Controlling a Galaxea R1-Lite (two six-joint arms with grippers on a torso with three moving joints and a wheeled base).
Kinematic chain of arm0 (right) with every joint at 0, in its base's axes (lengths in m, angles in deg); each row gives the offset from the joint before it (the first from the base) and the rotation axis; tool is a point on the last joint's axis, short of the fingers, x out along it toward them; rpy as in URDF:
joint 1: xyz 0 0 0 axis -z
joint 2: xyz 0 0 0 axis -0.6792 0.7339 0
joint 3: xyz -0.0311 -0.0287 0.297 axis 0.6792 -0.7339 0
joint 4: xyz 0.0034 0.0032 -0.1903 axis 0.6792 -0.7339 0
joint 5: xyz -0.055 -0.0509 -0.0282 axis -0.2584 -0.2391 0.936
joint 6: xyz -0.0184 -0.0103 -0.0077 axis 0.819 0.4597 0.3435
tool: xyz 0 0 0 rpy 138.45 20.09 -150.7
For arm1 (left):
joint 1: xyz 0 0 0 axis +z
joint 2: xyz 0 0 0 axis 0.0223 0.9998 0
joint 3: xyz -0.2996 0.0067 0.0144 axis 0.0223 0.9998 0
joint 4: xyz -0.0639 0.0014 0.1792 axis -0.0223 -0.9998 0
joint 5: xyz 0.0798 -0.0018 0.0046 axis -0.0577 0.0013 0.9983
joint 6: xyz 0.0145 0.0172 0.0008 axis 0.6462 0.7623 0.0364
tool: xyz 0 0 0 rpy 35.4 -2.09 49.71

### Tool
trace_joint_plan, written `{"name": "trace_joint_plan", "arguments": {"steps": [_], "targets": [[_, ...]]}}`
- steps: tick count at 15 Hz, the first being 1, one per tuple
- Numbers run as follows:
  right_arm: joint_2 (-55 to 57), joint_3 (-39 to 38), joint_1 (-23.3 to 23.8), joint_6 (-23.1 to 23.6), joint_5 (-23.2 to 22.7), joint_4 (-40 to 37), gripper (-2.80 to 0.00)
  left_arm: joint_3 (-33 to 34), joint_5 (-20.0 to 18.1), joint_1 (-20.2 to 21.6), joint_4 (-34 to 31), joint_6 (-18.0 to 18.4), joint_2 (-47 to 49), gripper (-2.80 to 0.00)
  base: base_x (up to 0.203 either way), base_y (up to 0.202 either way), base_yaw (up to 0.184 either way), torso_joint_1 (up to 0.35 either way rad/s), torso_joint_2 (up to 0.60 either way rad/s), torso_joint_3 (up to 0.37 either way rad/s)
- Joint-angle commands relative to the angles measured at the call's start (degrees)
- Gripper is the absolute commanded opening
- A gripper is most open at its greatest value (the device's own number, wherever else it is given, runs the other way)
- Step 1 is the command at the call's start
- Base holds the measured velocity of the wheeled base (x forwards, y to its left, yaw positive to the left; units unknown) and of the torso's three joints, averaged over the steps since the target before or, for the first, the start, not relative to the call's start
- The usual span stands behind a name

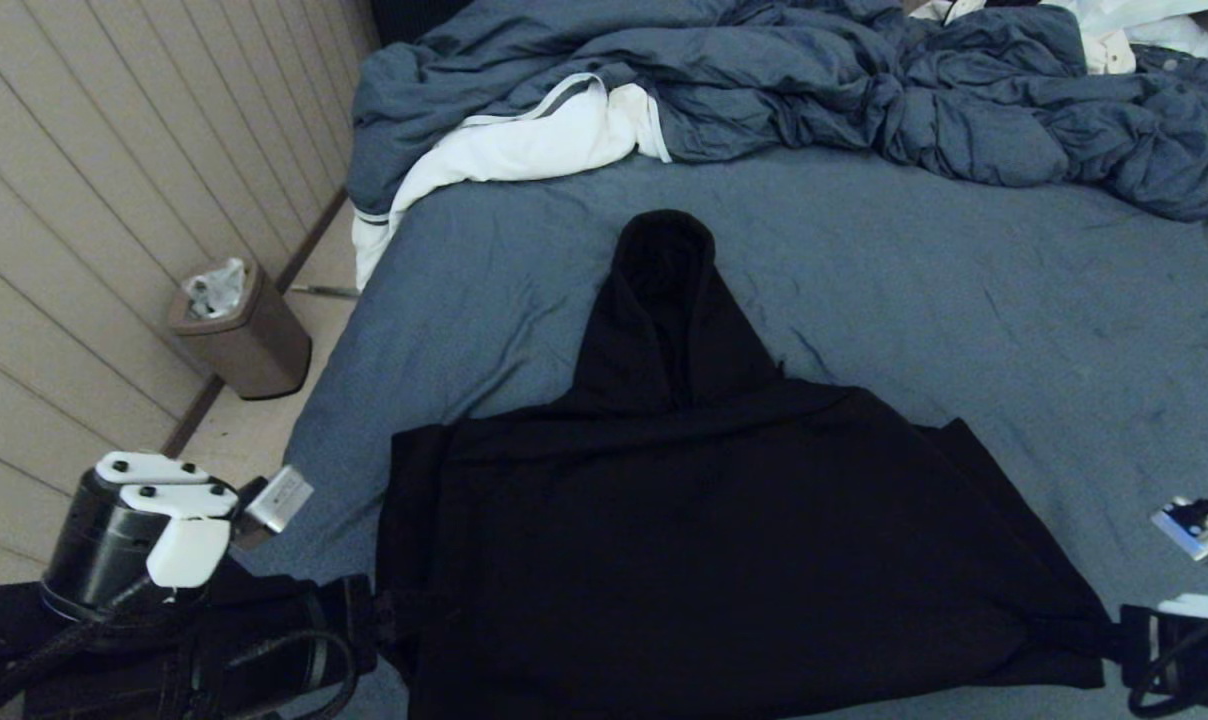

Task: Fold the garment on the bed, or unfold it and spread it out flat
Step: Fold the black sweatshirt

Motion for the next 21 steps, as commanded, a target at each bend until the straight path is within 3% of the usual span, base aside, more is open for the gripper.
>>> {"name": "trace_joint_plan", "arguments": {"steps": [1,4,8,10,14,15,16,21], "targets": [[0.59,0.09,-0.15,0.04,-0.22,0.05,-2.8,-3.0,-0.02,1.86,-0.29,-0.07,-3.0,0.0,0.0,0.0,0.0,0.0,0.0,0.0],[1.47,0.44,-0.5,0.04,-0.14,0.05,-2.8,-14.04,-0.44,4.36,-4.86,0.26,-1.63,0.0,0.0,0.0,0.0,0.0,0.0,0.0],[2.75,1.14,-0.59,-0.13,-0.14,-0.04,-2.8,-26.63,-0.54,4.98,-6.84,0.26,8.31,0.0,0.0,0.0,0.0,0.0,0.0,0.0],[3.05,1.84,-0.59,-0.31,-0.05,-0.04,-2.8,-28.16,-0.44,5.51,-6.46,0.25,12.52,0.0,0.0,0.0,0.0,0.0,0.0,0.0],[3.05,3.07,-0.5,-0.57,-0.05,-0.57,-2.8,-25.75,-0.76,6.0,-4.36,0.11,11.82,0.0,0.0,0.0,0.0,0.0,0.0,0.0],[2.79,3.07,-0.5,-0.48,-0.05,-0.48,-0.17,-25.53,-0.79,6.13,-3.93,0.2,11.7,0.0,0.0,0.0,0.0,0.0,0.0,0.0],[2.34,2.81,-0.5,-0.4,-0.05,-0.31,0.0,-25.36,-0.79,6.04,-4.19,0.38,11.35,-2.8,0.0,0.0,0.0,0.0,0.0,0.0],[1.91,2.81,-1.11,-0.57,-0.22,-0.31,0.0,-25.1,-0.36,6.13,-3.58,-0.33,10.24,-2.8,0.0,0.0,0.0,0.0,0.0,0.0]]}}
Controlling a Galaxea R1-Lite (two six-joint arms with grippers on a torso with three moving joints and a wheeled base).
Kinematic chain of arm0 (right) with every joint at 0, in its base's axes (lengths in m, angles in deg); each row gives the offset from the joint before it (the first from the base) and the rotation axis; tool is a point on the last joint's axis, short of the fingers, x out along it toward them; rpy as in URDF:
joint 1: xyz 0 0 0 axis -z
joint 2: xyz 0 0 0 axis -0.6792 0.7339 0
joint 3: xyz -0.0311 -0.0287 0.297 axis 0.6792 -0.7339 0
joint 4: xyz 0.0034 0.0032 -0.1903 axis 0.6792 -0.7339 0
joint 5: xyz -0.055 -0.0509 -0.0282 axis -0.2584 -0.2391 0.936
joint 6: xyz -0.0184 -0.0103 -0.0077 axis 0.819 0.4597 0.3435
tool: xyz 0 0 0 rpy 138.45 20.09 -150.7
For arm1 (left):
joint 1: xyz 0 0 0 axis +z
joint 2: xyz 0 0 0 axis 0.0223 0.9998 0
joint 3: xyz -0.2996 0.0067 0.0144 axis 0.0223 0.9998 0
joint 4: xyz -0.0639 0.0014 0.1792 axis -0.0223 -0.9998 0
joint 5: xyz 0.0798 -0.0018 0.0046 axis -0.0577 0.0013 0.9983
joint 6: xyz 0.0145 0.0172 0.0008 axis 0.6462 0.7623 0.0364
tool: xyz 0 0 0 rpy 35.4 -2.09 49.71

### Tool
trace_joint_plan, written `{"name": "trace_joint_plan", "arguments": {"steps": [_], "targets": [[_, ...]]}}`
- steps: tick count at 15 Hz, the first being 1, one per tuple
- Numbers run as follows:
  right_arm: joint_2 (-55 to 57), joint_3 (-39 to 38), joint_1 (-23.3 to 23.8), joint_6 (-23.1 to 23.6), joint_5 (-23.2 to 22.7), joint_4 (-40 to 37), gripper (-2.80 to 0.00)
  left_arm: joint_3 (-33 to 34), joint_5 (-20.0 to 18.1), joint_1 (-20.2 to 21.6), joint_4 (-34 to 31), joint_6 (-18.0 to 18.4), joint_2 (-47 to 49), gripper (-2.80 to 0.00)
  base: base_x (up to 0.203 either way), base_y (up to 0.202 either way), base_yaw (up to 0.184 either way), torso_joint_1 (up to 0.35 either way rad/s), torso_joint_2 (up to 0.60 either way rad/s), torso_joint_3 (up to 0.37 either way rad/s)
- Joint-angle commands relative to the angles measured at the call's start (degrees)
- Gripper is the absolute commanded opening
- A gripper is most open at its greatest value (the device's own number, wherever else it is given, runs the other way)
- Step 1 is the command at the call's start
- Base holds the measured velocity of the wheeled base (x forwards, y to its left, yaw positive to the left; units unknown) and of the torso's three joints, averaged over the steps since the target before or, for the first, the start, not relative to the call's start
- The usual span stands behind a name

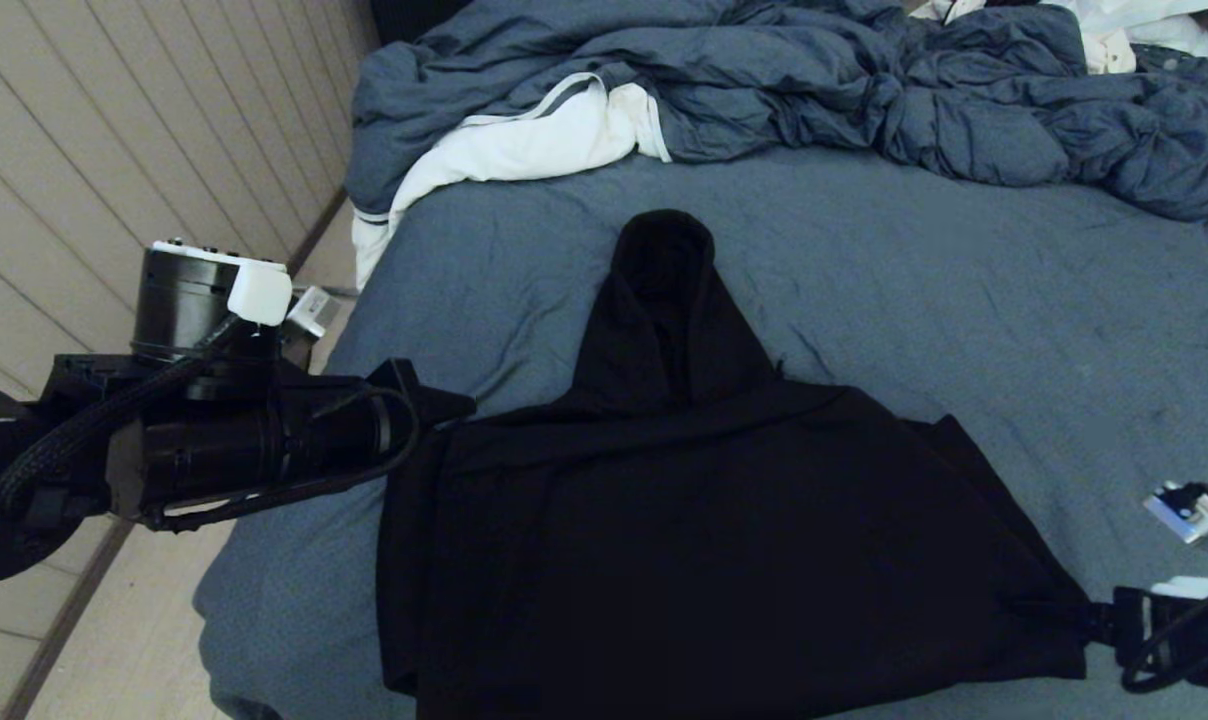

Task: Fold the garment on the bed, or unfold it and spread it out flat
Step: Fold the black sweatshirt

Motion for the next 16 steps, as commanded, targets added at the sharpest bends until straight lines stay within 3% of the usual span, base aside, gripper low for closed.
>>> {"name": "trace_joint_plan", "arguments": {"steps": [1,6,8,10,12,14,15,16], "targets": [[-0.19,0.08,0.0,0.07,-0.3,-0.05,0.0,0.2,0.06,0.08,0.1,-0.33,-0.54,-2.8,0.0,0.0,0.0,0.0,0.0,0.0],[-11.74,3.92,0.37,-3.29,-0.22,-1.1,0.0,0.48,0.06,0.43,0.1,-0.42,-3.35,-2.8,0.0,0.0,0.0,0.0,0.0,0.0],[-15.41,12.03,0.3,-7.2,-0.16,-4.16,0.0,-1.51,0.1,1.02,-0.1,-0.28,-3.18,-2.8,0.0,0.0,0.0,0.0,0.0,0.0],[-15.45,21.18,-0.21,-9.76,-0.19,-7.86,0.0,-7.66,0.07,1.92,-3.08,-0.24,-2.39,-2.8,0.0,0.0,0.0,0.0,0.0,0.0],[-10.14,29.92,-4.7,-12.43,0.18,-10.55,0.0,-15.35,0.06,2.8,-8.79,-0.19,-0.73,-2.8,0.0,0.0,0.0,0.0,0.0,0.0],[-2.49,37.46,-11.33,-15.15,4.27,-11.33,0.0,-17.92,0.06,4.12,-11.04,0.06,2.0,-2.8,0.0,0.0,0.0,0.0,0.0,0.0],[1.68,41.41,-15.01,-15.98,8.35,-11.44,-2.74,-18.03,0.06,4.35,-11.1,0.19,2.89,-2.8,0.0,0.0,0.0,0.0,0.0,0.0],[5.69,45.81,-18.76,-16.53,13.15,-11.5,-2.8,-18.3,0.06,4.46,-10.85,0.33,3.68,-2.8,0.0,0.0,0.0,0.0,0.0,0.0]]}}
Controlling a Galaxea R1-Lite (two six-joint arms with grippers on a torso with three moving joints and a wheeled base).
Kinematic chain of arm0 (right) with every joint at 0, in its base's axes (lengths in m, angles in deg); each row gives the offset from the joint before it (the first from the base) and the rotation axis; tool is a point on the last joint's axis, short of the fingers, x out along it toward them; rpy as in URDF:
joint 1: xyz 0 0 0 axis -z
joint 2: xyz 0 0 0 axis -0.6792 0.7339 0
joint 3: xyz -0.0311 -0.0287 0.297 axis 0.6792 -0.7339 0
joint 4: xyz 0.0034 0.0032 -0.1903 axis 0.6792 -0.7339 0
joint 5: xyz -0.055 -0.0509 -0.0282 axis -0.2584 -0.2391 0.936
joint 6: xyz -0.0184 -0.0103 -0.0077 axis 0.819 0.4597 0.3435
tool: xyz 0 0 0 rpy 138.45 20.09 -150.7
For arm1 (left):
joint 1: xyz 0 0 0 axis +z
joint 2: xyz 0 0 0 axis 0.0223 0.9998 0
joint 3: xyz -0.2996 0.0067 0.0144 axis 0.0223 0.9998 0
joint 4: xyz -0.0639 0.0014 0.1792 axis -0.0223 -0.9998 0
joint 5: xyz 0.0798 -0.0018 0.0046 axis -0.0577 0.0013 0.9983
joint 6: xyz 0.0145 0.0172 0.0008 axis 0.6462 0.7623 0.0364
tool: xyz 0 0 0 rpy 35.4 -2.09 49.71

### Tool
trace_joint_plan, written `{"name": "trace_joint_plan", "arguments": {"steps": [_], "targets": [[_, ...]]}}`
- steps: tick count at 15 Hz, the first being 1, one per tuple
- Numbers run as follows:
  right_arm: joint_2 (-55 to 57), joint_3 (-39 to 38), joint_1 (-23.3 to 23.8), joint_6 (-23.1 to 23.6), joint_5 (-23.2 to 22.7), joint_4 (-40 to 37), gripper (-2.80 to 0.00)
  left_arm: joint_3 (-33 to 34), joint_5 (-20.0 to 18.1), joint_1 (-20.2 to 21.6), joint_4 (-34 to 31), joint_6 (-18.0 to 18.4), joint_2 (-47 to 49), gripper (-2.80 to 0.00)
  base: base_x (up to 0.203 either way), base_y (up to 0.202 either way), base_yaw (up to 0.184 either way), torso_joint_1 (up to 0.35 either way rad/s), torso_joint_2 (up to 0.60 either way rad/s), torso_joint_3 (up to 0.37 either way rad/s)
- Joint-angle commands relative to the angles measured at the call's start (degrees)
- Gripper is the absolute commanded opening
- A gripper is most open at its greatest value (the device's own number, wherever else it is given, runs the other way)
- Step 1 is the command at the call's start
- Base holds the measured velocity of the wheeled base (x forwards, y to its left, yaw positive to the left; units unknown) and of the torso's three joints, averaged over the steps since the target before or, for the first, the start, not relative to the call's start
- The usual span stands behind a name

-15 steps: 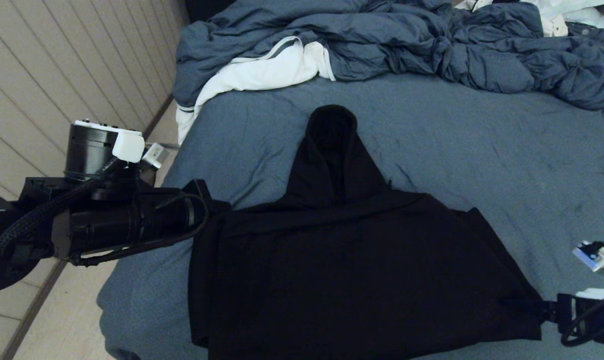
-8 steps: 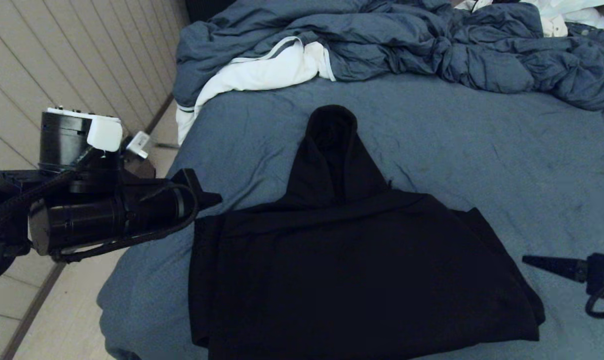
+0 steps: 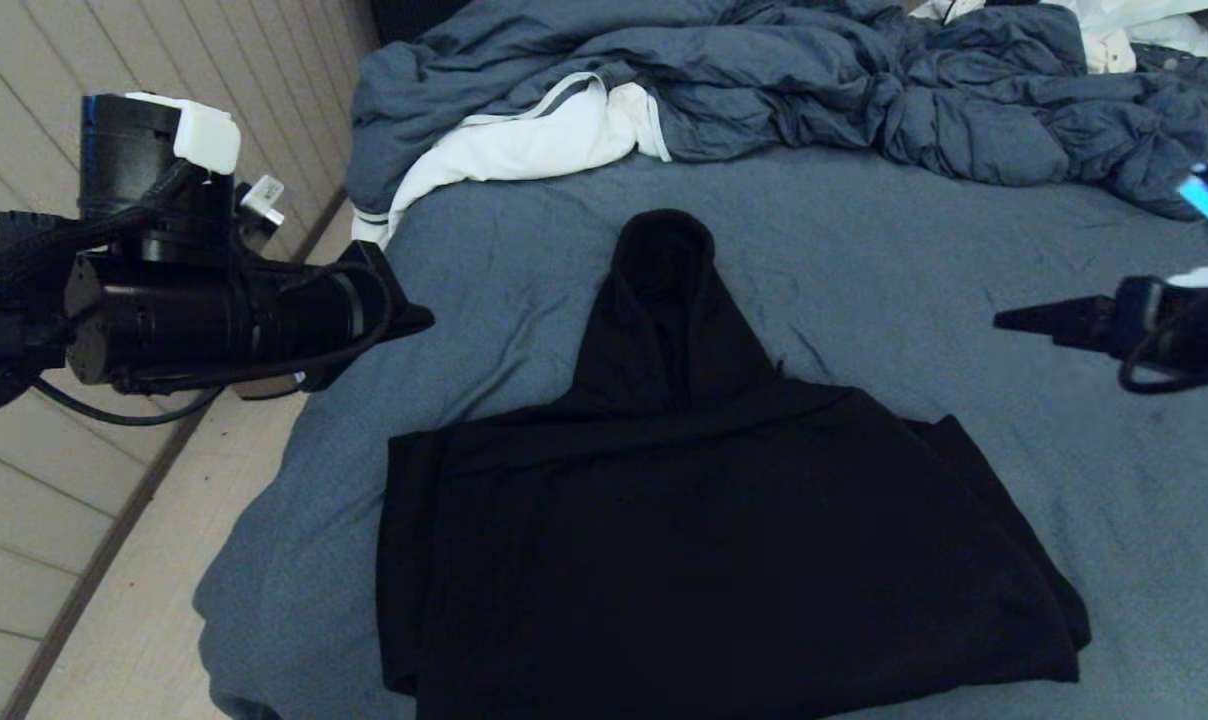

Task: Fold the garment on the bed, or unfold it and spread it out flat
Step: Fold the black sweatshirt

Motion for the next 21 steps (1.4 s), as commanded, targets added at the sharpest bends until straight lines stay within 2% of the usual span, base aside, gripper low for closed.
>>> {"name": "trace_joint_plan", "arguments": {"steps": [1,3,5,7,9,11,15,16,18,21], "targets": [[9.61,7.41,-6.07,-0.35,6.6,0.0,-2.8,-0.9,-0.04,0.14,0.26,-0.13,2.16,-2.8,0.0,0.0,0.0,0.0,0.0,0.0],[16.31,16.72,-11.66,-1.51,13.24,-0.15,-2.8,-0.32,-0.04,0.44,0.35,0.06,3.04,-2.8,0.0,0.0,0.0,0.0,0.0,0.0],[21.06,23.2,-17.02,-2.47,16.46,-0.32,-2.8,1.09,-0.27,1.67,0.32,-0.03,3.25,-2.8,0.0,0.0,0.0,0.0,0.0,0.0],[25.33,27.82,-21.36,-2.68,21.99,-0.13,-2.8,3.21,-0.41,2.55,1.14,-0.1,2.92,-2.8,0.0,0.0,0.0,0.0,0.0,0.0],[28.6,32.66,-24.77,-2.49,28.29,0.05,-2.8,5.67,-0.44,2.92,4.5,0.1,2.5,-2.8,0.0,0.0,0.0,0.0,0.0,0.0],[31.41,36.81,-28.66,-2.55,32.44,0.39,-2.8,7.96,-0.38,2.94,7.93,0.23,2.12,-2.8,0.0,0.0,0.0,0.0,0.0,0.0],[38.46,43.08,-34.85,-2.13,43.41,4.03,-2.8,10.51,0.03,2.94,9.42,0.17,0.79,-2.8,0.0,0.0,0.0,0.0,0.0,0.0],[39.55,43.59,-35.95,-1.14,45.29,4.83,-2.8,10.64,-0.02,3.0,9.42,0.17,0.62,-2.8,0.0,0.0,0.0,0.0,0.0,0.0],[40.84,43.66,-36.23,1.99,45.64,7.96,-2.8,11.34,-0.04,2.94,9.42,0.17,0.35,-2.8,0.0,0.0,0.0,0.0,0.0,0.0],[40.0,43.6,-36.23,1.99,45.64,8.06,-2.8,11.74,-0.04,3.11,9.42,0.17,-0.52,-2.8,0.0,0.0,0.0,0.0,0.0,0.0]]}}
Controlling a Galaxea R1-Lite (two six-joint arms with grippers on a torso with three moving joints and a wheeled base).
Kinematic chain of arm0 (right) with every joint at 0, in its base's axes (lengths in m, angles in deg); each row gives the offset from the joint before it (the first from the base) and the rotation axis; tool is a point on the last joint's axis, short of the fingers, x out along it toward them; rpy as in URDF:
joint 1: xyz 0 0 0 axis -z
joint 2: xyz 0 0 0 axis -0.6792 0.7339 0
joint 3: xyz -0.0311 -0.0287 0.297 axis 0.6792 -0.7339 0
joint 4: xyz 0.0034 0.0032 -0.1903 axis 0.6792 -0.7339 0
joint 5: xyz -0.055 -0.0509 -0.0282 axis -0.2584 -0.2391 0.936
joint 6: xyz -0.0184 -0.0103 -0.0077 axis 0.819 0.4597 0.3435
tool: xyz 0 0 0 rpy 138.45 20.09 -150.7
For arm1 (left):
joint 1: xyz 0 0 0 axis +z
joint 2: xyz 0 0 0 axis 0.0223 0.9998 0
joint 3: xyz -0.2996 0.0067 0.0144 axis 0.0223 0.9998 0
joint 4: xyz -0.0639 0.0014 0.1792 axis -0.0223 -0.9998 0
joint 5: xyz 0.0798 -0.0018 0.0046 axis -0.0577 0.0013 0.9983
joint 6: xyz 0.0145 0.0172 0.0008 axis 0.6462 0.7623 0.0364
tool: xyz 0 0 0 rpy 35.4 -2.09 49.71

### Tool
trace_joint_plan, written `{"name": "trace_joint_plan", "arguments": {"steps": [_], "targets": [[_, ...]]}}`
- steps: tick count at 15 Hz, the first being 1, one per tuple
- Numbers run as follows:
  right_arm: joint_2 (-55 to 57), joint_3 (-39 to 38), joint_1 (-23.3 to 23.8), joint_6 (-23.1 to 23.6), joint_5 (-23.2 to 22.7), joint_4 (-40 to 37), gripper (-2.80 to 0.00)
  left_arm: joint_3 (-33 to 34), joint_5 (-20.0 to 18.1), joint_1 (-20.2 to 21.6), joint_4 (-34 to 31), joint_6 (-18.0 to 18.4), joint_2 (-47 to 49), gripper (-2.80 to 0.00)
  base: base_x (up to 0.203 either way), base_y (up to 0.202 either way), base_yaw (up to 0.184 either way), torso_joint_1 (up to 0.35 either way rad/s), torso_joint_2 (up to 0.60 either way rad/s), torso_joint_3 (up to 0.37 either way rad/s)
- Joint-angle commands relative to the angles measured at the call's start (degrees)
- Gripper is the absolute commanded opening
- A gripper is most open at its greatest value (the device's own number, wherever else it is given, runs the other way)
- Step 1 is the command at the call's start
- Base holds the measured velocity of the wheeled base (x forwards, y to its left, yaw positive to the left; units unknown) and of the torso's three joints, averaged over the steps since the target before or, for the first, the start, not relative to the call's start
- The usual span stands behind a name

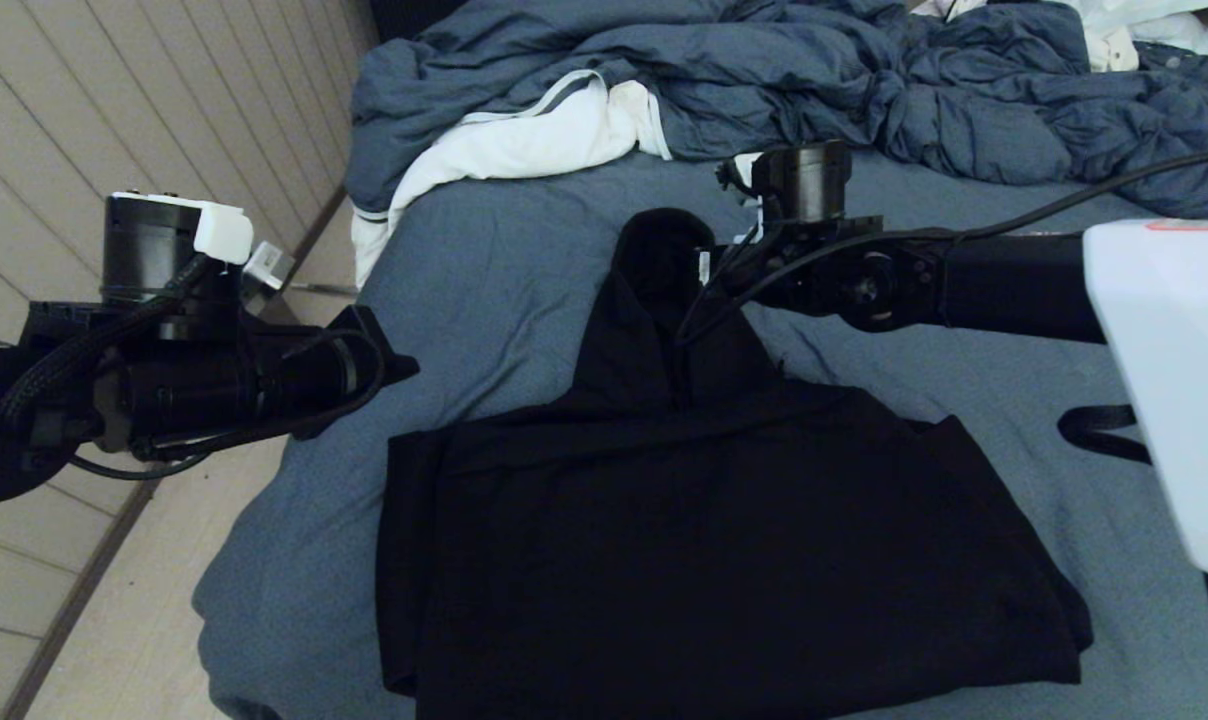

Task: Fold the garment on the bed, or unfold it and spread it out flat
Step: Fold the black sweatshirt

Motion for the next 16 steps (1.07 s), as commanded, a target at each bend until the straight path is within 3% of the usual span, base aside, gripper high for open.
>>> {"name": "trace_joint_plan", "arguments": {"steps": [1,16], "targets": [[0.0,0.07,-0.07,0.06,0.01,0.16,-2.8,0.71,-0.05,0.06,0.09,-0.29,-0.69,-2.8,0.0,0.0,0.0,0.0,0.0,0.0],[0.31,0.03,-0.58,1.69,3.0,-0.1,-2.8,2.24,-0.4,-0.03,2.58,-0.28,-1.58,-2.8,0.0,0.0,0.0,0.0,0.0,0.0]]}}
